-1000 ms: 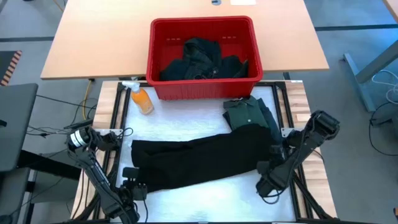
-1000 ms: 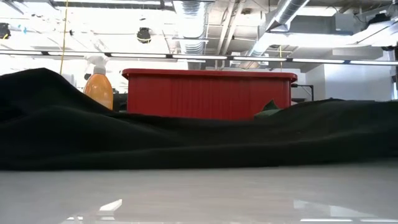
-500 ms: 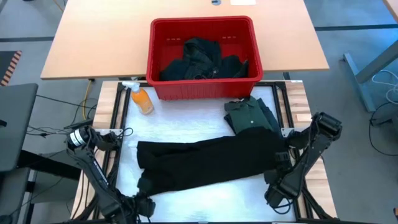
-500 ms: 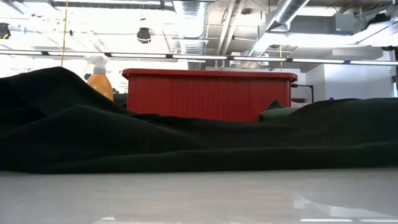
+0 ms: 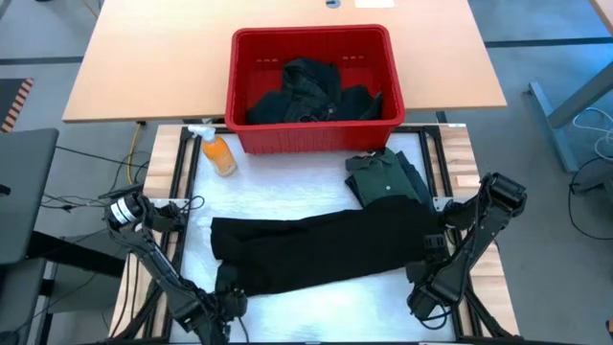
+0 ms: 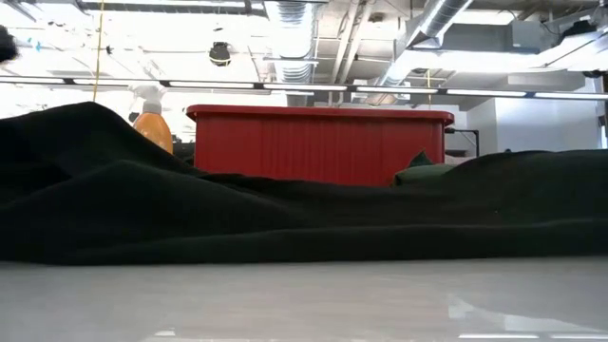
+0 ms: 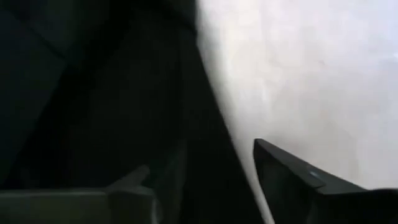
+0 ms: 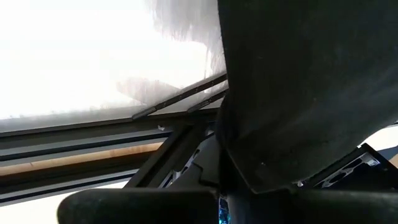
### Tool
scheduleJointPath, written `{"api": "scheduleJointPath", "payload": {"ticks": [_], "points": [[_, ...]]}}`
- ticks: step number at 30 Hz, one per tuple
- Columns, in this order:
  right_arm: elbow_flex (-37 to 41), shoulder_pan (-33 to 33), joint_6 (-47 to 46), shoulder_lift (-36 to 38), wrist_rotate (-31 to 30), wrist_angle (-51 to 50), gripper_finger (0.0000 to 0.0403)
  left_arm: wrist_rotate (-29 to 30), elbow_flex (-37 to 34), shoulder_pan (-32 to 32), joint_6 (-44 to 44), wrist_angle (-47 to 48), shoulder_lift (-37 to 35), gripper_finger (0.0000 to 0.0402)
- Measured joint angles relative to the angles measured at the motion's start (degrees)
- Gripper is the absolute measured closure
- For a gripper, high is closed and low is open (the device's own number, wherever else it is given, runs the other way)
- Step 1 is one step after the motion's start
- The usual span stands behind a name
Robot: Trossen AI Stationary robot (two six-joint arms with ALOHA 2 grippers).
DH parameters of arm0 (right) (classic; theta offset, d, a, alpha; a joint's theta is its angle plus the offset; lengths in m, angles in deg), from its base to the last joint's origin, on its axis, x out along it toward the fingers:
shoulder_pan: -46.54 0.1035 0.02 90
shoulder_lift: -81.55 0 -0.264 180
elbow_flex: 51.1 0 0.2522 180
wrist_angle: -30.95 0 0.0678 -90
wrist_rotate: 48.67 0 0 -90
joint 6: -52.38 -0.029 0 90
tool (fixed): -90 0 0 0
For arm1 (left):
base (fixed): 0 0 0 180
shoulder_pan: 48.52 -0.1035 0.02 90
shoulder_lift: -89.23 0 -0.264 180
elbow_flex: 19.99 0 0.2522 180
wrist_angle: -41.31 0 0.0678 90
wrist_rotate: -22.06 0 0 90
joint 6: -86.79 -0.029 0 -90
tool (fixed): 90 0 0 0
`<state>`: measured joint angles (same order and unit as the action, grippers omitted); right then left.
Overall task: Fold laundry
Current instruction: Fold the black shirt
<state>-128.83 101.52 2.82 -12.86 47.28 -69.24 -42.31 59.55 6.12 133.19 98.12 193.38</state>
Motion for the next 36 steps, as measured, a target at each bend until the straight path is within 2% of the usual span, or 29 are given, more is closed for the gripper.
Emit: {"api": "scheduleJointPath", "payload": {"ticks": [3, 5, 9, 11, 14, 16, 17, 23, 26, 33, 36], "points": [[0.0, 0.0, 0.0, 0.0, 0.0, 0.0, 0.0377, 0.9, -1.7, -1.4, 1.9, -0.1, 0.0, 0.0189], [0.0, 0.0, 0.0, 0.0, 0.0, 0.0, 0.0377, -1.6, -2.4, -2.2, 1.9, -1.0, 0.0, 0.0181], [0.0, 0.0, -0.1, 0.0, 0.0, 0.0, 0.0376, -6.5, -3.9, -3.2, 0.1, -4.3, -0.1, 0.0198], [0.0, 0.0, -0.1, 0.0, 0.0, -0.1, 0.0376, -8.1, -4.6, -3.3, -0.1, -5.5, -0.2, 0.0231], [0.0, 0.0, 0.0, 0.0, 0.0, -0.2, 0.0377, -8.5, -4.8, -3.5, -0.1, -3.7, -0.2, 0.0322], [0.0, 0.0, 0.0, 0.0, 0.0, -0.3, 0.0376, -8.3, -3.8, -3.6, -0.1, 0.5, 0.0, 0.0379], [0.0, 0.0, 0.1, 0.0, 0.0, -0.3, 0.0376, -8.4, -3.0, -3.6, -0.1, 4.1, 0.0, 0.0386], [0.0, 0.0, 2.8, 0.0, 3.1, -0.6, 0.0378, -12.4, 5.2, -2.7, 0.7, 30.0, 0.1, 0.0400], [0.0, 0.0, 3.6, 0.0, 5.3, -1.7, 0.0377, -14.8, 8.8, -1.9, 0.3, 38.4, 0.0, 0.0401], [-0.1, 0.2, 5.5, 0.0, 8.5, -2.2, 0.0377, -20.2, 10.7, 0.3, 3.1, 40.9, 0.0, 0.0401], [-0.1, 0.2, 5.8, 0.0, 9.0, -1.1, 0.0376, -22.7, 10.7, 1.5, 3.5, 36.3, 0.0, 0.0401]]}}
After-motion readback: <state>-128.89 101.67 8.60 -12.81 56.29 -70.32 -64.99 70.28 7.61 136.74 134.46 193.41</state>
